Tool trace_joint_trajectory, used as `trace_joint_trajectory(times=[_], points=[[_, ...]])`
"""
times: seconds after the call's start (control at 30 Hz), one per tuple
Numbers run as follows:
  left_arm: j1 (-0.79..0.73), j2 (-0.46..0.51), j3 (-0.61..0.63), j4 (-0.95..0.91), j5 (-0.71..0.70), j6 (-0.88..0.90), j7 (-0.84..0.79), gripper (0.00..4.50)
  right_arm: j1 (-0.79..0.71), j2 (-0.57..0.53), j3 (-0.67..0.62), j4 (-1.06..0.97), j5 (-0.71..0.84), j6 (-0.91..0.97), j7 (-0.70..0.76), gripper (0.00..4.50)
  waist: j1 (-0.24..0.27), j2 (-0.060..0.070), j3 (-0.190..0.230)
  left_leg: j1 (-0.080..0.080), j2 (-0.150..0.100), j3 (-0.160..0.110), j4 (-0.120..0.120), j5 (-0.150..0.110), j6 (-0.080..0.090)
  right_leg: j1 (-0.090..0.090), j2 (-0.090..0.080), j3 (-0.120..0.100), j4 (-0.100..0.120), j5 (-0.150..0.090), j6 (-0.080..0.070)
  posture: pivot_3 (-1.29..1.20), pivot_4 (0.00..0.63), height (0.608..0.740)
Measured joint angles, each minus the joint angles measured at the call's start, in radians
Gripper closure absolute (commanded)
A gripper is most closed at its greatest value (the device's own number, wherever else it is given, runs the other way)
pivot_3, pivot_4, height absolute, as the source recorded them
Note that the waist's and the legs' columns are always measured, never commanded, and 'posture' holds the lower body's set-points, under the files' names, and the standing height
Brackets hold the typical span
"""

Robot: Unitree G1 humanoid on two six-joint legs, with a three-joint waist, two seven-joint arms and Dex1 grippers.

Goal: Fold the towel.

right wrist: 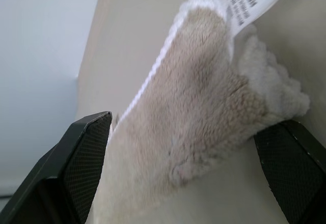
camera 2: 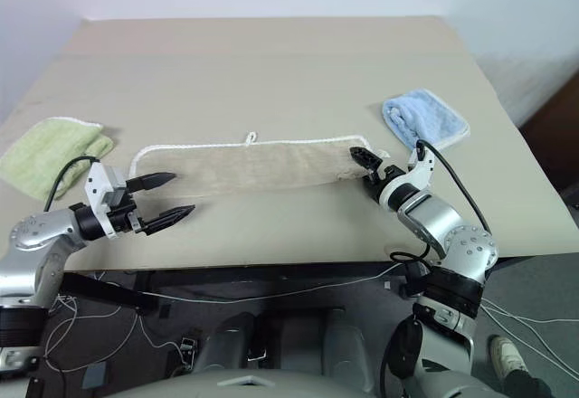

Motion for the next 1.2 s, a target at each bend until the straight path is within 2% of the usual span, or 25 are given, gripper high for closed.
trace_joint_trajectory(times=[0.07, 0.17, 0.5, 0.57, 0.73, 0.9, 1.07, 1.2], points=[[0.002, 0.000, 0.000, -0.008, 0.000, 0.007, 0.004, 0.00, -0.008, 0.003, 0.000, 0.016, 0.000, -0.019, -0.009, 0.01, 0.000, -0.001, -0.002, 0.000, 0.000, 0.000, 0.000, 0.000, 0.000, 0.001, 0.000, 0.000, 0.000, 0.000, 0.000, 0.00, 0.150, 0.740], [0.009, -0.001, 0.000, -0.017, -0.001, 0.011, 0.007, 0.00, -0.015, 0.007, 0.002, 0.036, 0.000, -0.047, -0.023, 0.61, 0.001, -0.001, -0.003, 0.001, 0.000, 0.000, 0.000, 0.000, 0.000, 0.001, -0.001, 0.000, 0.000, 0.000, 0.000, 0.00, 0.150, 0.740], [0.020, -0.013, -0.008, -0.033, -0.001, 0.015, 0.013, 0.00, -0.019, 0.018, 0.001, 0.074, -0.002, -0.148, -0.056, 4.06, 0.002, 0.000, -0.003, 0.000, 0.000, -0.001, 0.000, -0.001, 0.000, 0.000, -0.002, 0.000, -0.002, 0.000, 0.000, 0.00, 0.150, 0.740], [0.020, -0.015, -0.009, -0.033, -0.001, 0.015, 0.013, 0.00, -0.021, 0.017, 0.002, 0.066, 0.004, -0.158, -0.054, 4.45, 0.004, -0.001, -0.003, 0.000, 0.000, -0.001, 0.000, -0.001, 0.000, 0.001, -0.002, 0.000, -0.003, 0.000, -0.001, 0.00, 0.150, 0.740], [0.019, -0.021, -0.011, -0.033, 0.000, 0.015, 0.013, 0.00, -0.020, 0.003, 0.004, 0.069, 0.003, -0.171, -0.038, 4.45, 0.006, 0.000, -0.003, -0.001, 0.000, -0.001, 0.000, -0.003, -0.001, 0.002, -0.002, -0.001, -0.007, -0.001, -0.003, 0.00, 0.150, 0.740], [0.019, -0.022, -0.011, -0.032, 0.000, 0.015, 0.014, 0.00, -0.020, -0.075, 0.003, 0.096, -0.025, -0.189, -0.003, 4.45, 0.009, 0.002, -0.002, -0.002, 0.000, -0.001, -0.001, -0.003, 0.001, 0.002, -0.003, -0.001, -0.010, -0.001, -0.003, 0.00, 0.150, 0.740], [0.017, -0.024, -0.011, -0.032, 0.003, 0.011, 0.021, 0.00, -0.024, -0.253, 0.018, 0.113, -0.104, -0.190, 0.104, 4.45, 0.005, 0.010, 0.003, -0.004, 0.000, 0.000, -0.001, -0.002, 0.003, 0.000, -0.002, -0.001, -0.010, 0.000, -0.002, 0.00, 0.150, 0.740], [0.005, -0.030, -0.017, -0.031, 0.009, 0.009, 0.027, 0.00, -0.035, -0.369, 0.145, 0.057, -0.241, -0.194, 0.261, 4.45, -0.002, 0.011, 0.004, -0.004, 0.001, 0.000, -0.001, -0.002, 0.003, -0.001, -0.001, 0.000, -0.010, 0.000, -0.001, 0.00, 0.150, 0.740]])
